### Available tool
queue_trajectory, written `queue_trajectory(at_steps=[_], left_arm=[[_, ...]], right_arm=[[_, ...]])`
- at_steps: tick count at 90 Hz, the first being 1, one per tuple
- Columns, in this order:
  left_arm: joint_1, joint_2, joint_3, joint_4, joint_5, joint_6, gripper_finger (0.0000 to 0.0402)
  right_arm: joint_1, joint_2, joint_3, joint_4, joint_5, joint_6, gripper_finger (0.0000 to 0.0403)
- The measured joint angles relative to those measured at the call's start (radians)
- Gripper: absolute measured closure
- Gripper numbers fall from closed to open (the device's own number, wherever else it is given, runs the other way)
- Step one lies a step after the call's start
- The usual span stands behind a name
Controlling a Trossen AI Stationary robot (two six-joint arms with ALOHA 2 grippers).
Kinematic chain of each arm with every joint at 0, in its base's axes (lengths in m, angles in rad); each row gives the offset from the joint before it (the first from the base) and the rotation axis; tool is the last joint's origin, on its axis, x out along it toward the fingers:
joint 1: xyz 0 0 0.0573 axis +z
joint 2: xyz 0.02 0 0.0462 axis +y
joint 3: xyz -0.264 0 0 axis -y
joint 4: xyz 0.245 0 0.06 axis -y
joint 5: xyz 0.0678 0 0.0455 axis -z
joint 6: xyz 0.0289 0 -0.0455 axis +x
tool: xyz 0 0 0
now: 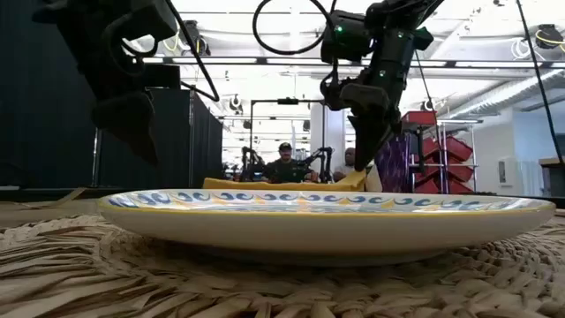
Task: Set table place
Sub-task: Fold the yellow napkin
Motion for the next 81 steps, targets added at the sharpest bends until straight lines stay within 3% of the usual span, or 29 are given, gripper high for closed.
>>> queue_trajectory(at_steps=[22, 50, 81], left_arm=[[0.0, 0.0, 0.0, -0.001, 0.002, 0.001, 0.0191], [0.0, 0.0, 0.0, 0.008, 0.002, 0.004, 0.0191], [0.0, 0.0, 0.0, 0.007, 0.028, -0.002, 0.0191]], right_arm=[[0.041, -0.003, -0.006, -0.145, 0.077, 0.134, 0.0403], [0.07, -0.004, -0.01, -0.087, 0.043, 0.154, 0.0399], [-0.008, -0.004, -0.006, -0.046, 0.209, 0.013, 0.0284]])
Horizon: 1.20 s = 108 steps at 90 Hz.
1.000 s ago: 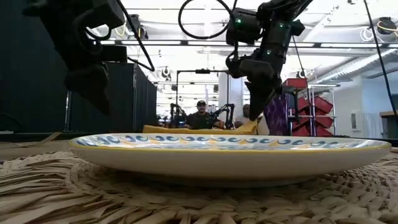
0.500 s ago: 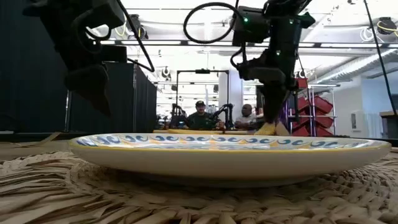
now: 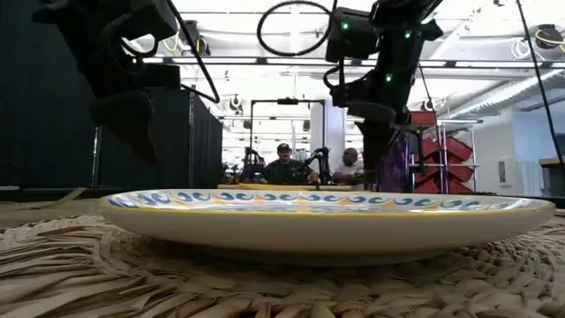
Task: Set table place
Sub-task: Fold the yellow napkin
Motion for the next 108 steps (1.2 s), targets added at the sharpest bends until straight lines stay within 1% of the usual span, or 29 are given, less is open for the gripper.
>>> queue_trajectory(at_steps=[6, 16, 22, 40, 50, 61, 83, 108], left_arm=[[0.0, 0.0, 0.0, 0.0, 0.0, 0.0, 0.0191], [0.0, 0.0, 0.0, 0.001, 0.0, 0.0, 0.0191], [0.0, 0.0, 0.0, 0.001, 0.0, -0.001, 0.0191], [0.0, 0.0, 0.0, 0.001, 0.0, 0.0, 0.0191], [0.0, 0.0, 0.0, 0.0, 0.0, 0.0, 0.0191], [0.0, 0.0, 0.0, 0.0, 0.001, 0.0, 0.0191], [0.0, 0.0, 0.0, 0.0, 0.002, 0.0, 0.0191], [0.0, 0.0, 0.0, 0.0, 0.002, -0.001, 0.0191]], right_arm=[[-0.032, 0.0, 0.0, 0.065, -0.036, -0.02, 0.0265], [-0.089, 0.024, 0.002, 0.236, -0.246, -0.08, 0.0248], [-0.114, 0.05, 0.002, 0.307, -0.33, -0.102, 0.0247], [-0.187, 0.143, 0.002, 0.412, -0.465, -0.137, 0.026], [-0.208, 0.187, 0.002, 0.433, -0.476, -0.149, 0.0264], [-0.217, 0.208, 0.002, 0.463, -0.476, -0.164, 0.0264], [-0.226, 0.215, 0.002, 0.465, -0.476, -0.173, 0.0264], [-0.232, 0.215, 0.002, 0.429, -0.475, -0.168, 0.0264]])
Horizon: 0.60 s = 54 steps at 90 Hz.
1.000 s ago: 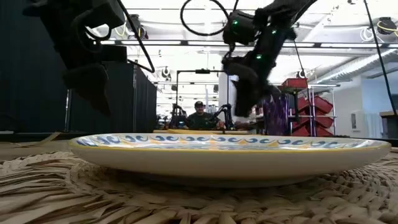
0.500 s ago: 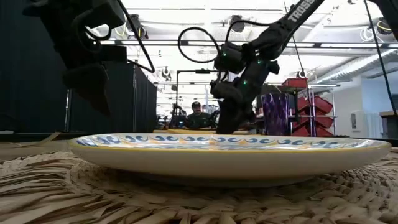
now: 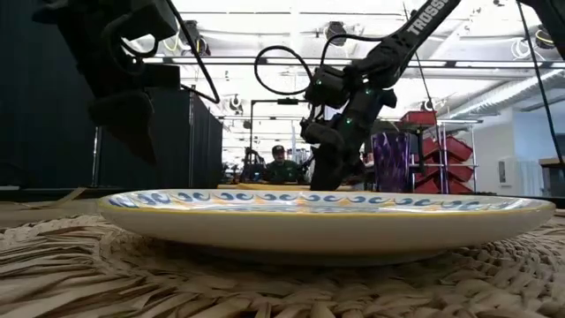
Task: Set table place
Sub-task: Fold the yellow napkin
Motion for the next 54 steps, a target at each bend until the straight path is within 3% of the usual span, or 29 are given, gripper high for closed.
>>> queue_trajectory(at_steps=[42, 54], left_arm=[[0.0, 0.0, 0.0, 0.0, 0.001, 0.0, 0.0191], [0.0, 0.0, 0.0, 0.0, 0.001, 0.0, 0.0191]], right_arm=[[0.005, 0.035, 0.002, -0.024, -0.023, 0.015, 0.0265], [0.006, 0.036, 0.002, -0.024, -0.006, 0.021, 0.0301]])
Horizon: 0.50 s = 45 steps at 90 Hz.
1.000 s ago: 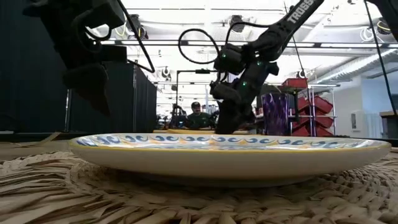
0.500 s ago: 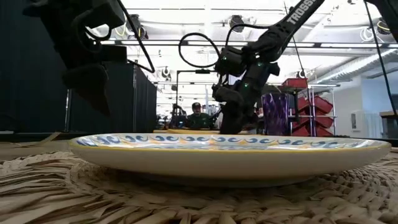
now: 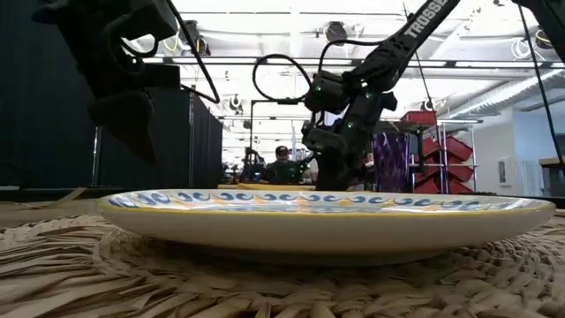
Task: Set table place
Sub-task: Fold the yellow napkin
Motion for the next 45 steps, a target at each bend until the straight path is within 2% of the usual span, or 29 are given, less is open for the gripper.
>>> queue_trajectory(at_steps=[11, 15, 45], left_arm=[[0.0, 0.0, 0.0, 0.0, 0.0, 0.0, 0.0191], [0.0, 0.0, 0.0, 0.0, 0.0, 0.0, 0.0191], [0.0, 0.0, 0.0, 0.0, 0.0, 0.001, 0.0191]], right_arm=[[0.0, -0.001, -0.001, 0.001, 0.014, 0.003, 0.0376], [0.0, 0.0, -0.001, 0.003, 0.012, 0.002, 0.0391], [-0.004, -0.009, -0.005, 0.033, 0.024, 0.001, 0.0399]])
